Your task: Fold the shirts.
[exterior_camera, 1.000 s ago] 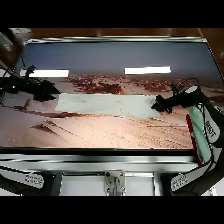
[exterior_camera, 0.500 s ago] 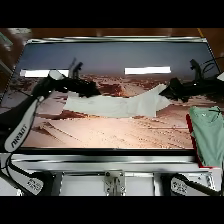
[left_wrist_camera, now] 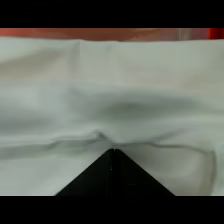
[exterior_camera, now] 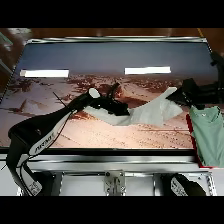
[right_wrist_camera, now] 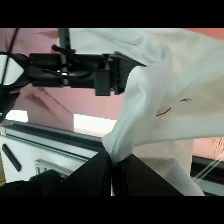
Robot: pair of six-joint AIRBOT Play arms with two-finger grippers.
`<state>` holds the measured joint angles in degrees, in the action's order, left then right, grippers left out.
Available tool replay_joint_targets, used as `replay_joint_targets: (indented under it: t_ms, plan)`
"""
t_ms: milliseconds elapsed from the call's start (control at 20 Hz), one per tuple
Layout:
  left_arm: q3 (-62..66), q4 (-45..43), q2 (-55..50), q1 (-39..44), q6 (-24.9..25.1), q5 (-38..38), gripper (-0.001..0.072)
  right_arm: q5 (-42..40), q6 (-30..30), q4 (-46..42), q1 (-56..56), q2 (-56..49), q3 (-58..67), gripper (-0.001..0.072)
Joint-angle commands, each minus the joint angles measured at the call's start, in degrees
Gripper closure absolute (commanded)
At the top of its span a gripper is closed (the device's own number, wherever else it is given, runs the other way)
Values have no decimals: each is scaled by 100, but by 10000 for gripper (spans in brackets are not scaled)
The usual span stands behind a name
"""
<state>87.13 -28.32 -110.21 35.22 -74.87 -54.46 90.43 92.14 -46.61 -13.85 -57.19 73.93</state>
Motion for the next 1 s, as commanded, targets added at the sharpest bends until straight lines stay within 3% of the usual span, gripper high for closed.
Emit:
replay_joint_targets:
  t_ms: [0,250,450,650,800,950]
  plan:
    - [7,715,-350,417,122,-339,663,151,219,-15,2,232,4,655]
    - [7,1309,-173,-114,592,-66,664,-461,238,-31,131,157,4,655]
    - [9,960,894,-1547,592,374,665,-1722,160,-26,1268,-529,4,655]
    - [9,728,2009,-3187,584,205,664,-3399,-42,151,2747,-1803,4,655]
    - [9,474,2634,-4133,586,-177,664,-4249,-446,1137,3394,-2813,4,655]
    - [7,201,2907,-4594,588,-667,664,-4505,-1180,2570,3735,-3641,4,656]
